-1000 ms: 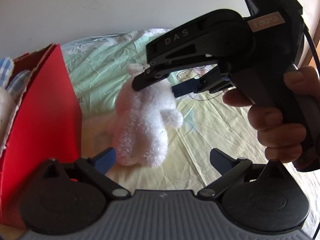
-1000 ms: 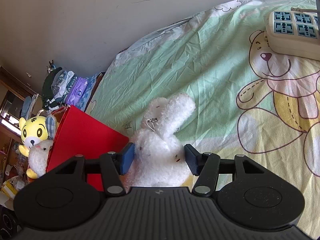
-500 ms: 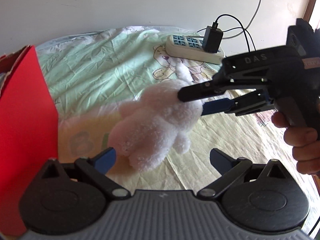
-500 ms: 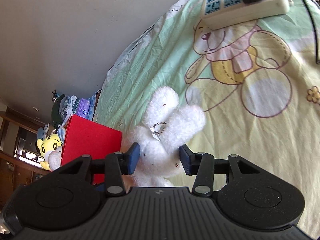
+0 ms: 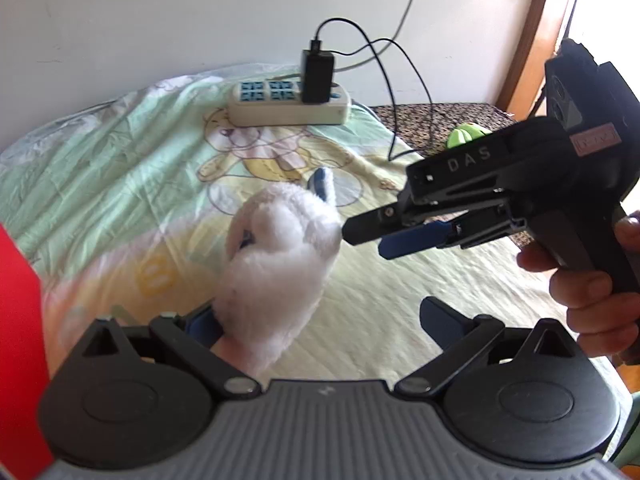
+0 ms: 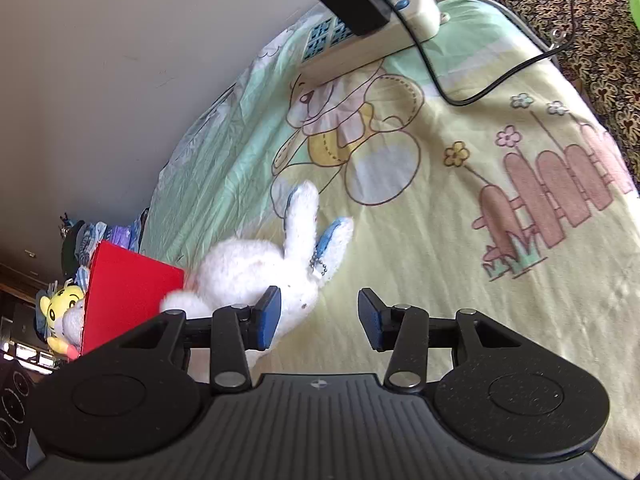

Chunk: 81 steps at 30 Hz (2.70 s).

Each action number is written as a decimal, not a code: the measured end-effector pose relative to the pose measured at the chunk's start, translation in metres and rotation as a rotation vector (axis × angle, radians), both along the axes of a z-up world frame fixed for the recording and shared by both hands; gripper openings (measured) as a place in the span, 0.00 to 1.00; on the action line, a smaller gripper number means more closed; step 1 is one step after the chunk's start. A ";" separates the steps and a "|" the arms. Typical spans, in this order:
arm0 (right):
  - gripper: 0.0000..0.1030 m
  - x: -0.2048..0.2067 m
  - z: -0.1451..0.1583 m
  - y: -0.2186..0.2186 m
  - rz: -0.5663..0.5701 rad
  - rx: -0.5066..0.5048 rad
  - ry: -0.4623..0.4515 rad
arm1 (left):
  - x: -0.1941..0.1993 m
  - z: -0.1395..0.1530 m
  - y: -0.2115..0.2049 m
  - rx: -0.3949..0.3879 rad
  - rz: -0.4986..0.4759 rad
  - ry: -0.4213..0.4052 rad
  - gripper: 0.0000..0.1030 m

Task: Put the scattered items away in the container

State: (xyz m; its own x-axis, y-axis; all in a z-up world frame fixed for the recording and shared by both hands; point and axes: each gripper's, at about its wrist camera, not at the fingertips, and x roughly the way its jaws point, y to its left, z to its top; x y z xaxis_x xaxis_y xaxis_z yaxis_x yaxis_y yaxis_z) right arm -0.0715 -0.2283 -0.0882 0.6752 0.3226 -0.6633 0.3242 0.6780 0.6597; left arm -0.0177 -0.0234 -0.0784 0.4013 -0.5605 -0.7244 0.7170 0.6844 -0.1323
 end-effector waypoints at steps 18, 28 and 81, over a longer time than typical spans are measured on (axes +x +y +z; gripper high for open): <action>0.46 -0.052 0.004 0.010 -0.066 -0.034 -0.022 | -0.017 -0.001 0.008 -0.004 0.005 0.078 0.97; 0.53 -0.054 0.000 0.017 -0.082 0.060 -0.042 | 0.015 -0.012 0.010 -0.061 0.032 0.215 0.78; 0.43 -0.036 -0.006 0.079 -0.050 0.022 -0.039 | -0.018 -0.018 0.000 0.029 0.087 0.061 0.50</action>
